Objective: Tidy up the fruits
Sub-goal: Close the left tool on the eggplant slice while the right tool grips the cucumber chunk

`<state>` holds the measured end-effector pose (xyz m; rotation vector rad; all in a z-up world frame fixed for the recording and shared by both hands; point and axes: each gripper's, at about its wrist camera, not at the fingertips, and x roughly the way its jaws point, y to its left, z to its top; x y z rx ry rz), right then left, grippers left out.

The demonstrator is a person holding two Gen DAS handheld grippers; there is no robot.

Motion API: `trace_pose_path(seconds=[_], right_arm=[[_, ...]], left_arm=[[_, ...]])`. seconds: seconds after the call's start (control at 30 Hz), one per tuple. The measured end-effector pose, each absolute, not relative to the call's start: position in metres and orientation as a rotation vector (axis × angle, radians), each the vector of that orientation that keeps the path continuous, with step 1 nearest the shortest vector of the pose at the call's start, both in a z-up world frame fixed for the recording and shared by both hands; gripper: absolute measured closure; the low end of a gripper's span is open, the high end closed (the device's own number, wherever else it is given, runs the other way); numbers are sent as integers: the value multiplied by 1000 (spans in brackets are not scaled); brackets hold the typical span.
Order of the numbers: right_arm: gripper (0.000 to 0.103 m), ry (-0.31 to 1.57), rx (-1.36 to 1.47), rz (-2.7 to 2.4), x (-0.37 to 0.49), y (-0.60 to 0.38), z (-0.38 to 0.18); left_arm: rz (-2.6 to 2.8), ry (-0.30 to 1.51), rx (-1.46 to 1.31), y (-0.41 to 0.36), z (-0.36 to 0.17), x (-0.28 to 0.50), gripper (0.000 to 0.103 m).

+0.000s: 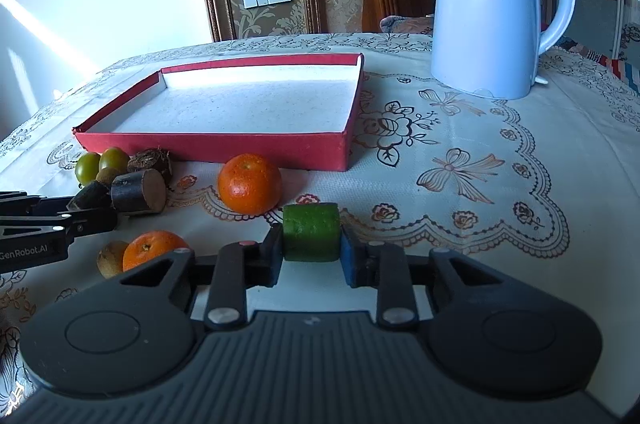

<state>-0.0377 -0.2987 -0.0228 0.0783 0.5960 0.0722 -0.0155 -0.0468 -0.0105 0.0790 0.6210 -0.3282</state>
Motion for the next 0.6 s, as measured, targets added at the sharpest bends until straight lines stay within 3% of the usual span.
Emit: trace_pose_path(seconds=[0.6], right_arm=[[76,557,104,77,-44,-300,-19]], left_arm=[[-320,546,71,-44,-5,-26,70]])
